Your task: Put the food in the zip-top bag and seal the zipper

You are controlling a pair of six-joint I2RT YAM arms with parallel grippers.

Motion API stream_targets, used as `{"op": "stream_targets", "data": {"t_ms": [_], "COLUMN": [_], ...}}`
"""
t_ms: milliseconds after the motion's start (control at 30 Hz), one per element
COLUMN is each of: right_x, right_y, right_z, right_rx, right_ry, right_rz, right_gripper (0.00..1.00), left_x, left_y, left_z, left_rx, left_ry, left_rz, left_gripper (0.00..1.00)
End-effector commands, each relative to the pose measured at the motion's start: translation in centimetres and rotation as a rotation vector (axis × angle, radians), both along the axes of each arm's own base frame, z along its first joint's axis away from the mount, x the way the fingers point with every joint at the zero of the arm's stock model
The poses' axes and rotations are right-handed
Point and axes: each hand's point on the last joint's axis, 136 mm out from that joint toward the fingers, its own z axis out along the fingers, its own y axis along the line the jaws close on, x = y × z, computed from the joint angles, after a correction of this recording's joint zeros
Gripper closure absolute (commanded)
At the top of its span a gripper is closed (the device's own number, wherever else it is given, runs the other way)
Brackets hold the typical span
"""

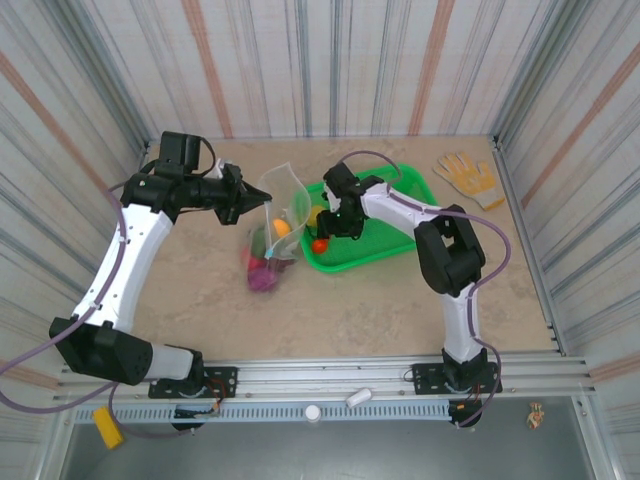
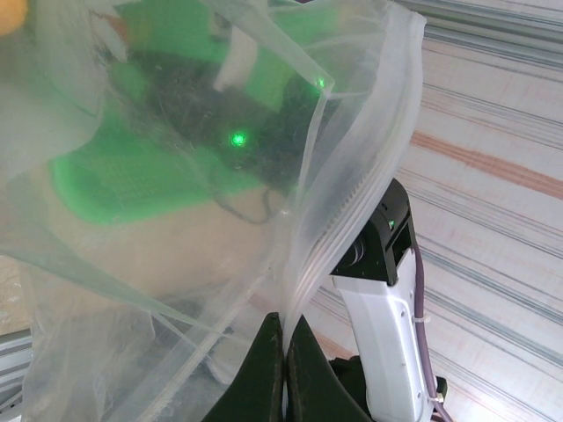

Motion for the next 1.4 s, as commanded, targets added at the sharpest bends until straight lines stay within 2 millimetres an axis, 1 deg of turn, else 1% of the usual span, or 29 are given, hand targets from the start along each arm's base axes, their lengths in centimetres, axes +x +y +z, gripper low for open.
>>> {"op": "stream_targets", "data": {"t_ms": [0, 167, 300, 400, 533, 633, 733, 833, 933, 1000, 1100, 1233, 1333, 1367], "right_x": [1.6, 2.1, 2.0, 1.9, 2.0, 2.3, 2.6, 2.7, 2.6, 2.3, 1.6, 0.5, -0.5, -1.0], "right_y": [0.4, 0.3, 0.0, -0.3, -0.7, -1.5, -2.6, -4.0, -5.3, -6.1, -6.8, -7.4, -6.9, -6.5], "right_z": [-0.1, -1.1, -1.8, -2.0, -1.4, 0.2, 2.8, 6.0, 9.8, 12.7, 16.8, 21.6, 25.4, 26.7], "right_rx": [-0.003, -0.017, -0.024, -0.026, -0.03, -0.04, -0.063, -0.068, -0.03, -0.009, 0.012, 0.055, 0.127, 0.153], "right_ry": [-0.024, -0.008, 0.01, 0.014, -0.007, -0.054, -0.131, -0.209, -0.275, -0.333, -0.404, -0.479, -0.531, -0.545], "right_rz": [-0.014, -0.017, -0.023, -0.026, -0.038, -0.055, -0.069, -0.099, -0.139, -0.155, -0.159, -0.156, -0.141, -0.128], "right_gripper": [0.4, 0.49, 0.52, 0.62, 0.68, 0.72, 0.72, 0.74, 0.74, 0.74, 0.74, 0.74, 0.73, 0.73], "left_x": [-0.4, -0.4, -0.4, -0.3, -0.3, -0.3, -0.3, -0.4, -0.3, -0.3, -0.3, -0.3, -0.3, -0.3], "left_y": [0.1, 0.2, 0.2, 0.3, 0.7, 0.8, 0.8, 0.8, 0.8, 0.8, 0.8, 0.8, 0.8, 0.8], "left_z": [1.4, 1.4, 1.3, 1.4, 1.4, 1.3, 1.4, 1.5, 1.6, 1.7, 1.6, 1.6, 1.6, 1.6], "left_rx": [-0.022, -0.02, -0.018, -0.014, -0.004, -0.002, -0.002, 0.0, -0.001, -0.001, 0.004, 0.003, 0.005, 0.004], "left_ry": [-0.037, -0.041, -0.038, -0.047, -0.051, -0.051, -0.053, -0.057, -0.061, -0.062, -0.063, -0.061, -0.062, -0.06], "left_rz": [0.0, 0.0, -0.001, -0.001, 0.009, 0.013, 0.011, 0.012, 0.01, 0.009, 0.009, 0.01, 0.011, 0.01], "left_gripper": [1.0, 1.0, 1.0, 1.0, 1.0, 1.0, 1.0, 1.0, 1.0, 1.0, 1.0, 1.0, 1.0, 1.0]}}
